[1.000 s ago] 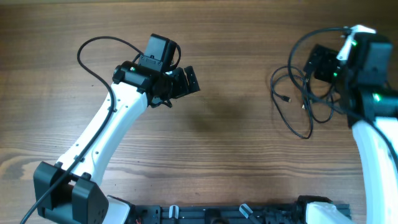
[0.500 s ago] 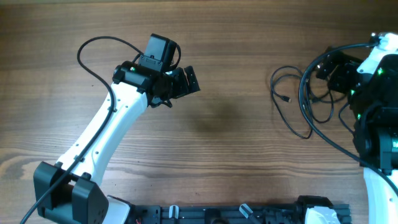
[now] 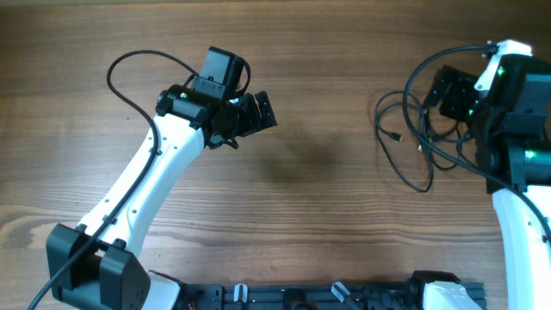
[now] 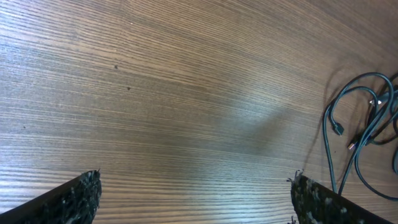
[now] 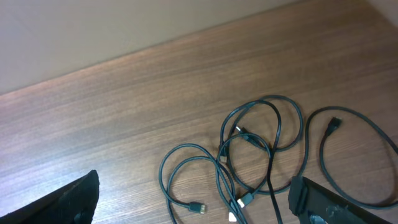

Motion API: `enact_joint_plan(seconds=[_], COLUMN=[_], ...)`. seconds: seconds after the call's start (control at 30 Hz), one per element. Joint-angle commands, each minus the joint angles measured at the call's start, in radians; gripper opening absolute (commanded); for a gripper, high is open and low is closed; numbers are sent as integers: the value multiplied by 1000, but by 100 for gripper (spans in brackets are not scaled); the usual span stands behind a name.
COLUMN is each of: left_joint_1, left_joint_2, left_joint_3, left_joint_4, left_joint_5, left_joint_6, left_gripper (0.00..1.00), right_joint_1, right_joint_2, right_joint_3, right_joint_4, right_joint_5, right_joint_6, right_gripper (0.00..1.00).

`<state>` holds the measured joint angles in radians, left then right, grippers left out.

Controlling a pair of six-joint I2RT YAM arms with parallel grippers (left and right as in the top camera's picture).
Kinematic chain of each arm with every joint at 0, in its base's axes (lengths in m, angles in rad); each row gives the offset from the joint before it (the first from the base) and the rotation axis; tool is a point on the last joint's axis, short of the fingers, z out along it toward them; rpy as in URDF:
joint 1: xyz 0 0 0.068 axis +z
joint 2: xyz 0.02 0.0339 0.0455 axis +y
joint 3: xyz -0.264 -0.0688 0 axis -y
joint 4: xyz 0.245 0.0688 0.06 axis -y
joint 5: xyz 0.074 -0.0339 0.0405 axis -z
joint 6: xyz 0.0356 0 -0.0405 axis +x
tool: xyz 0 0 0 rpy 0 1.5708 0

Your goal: Untangle cables

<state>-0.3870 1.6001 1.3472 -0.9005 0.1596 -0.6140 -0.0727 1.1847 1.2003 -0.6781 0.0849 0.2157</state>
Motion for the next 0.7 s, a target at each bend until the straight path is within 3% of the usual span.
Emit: enact_joint_plan(seconds=[0.0, 0.27, 0.47, 0.67], left_joint_1=[-3, -3, -3, -3], left_joint_2=[6, 6, 6, 6], left_joint_3=[-6, -6, -6, -6], left_joint_4=[2, 2, 2, 2], left_joint_5=[-16, -16, -16, -16], left_joint_6=[8, 8, 8, 8], left_gripper=[100, 100, 100, 100], right_joint_1=[3, 3, 3, 3], right_joint_2=[-56, -279, -541, -771], right_joint_3=[-75, -290, -512, -650], right_joint_4=[44, 227, 434, 511], right_joint_5=[-16, -16, -16, -16], right_joint_6=[13, 13, 12, 13], right_gripper=[100, 100, 100, 100])
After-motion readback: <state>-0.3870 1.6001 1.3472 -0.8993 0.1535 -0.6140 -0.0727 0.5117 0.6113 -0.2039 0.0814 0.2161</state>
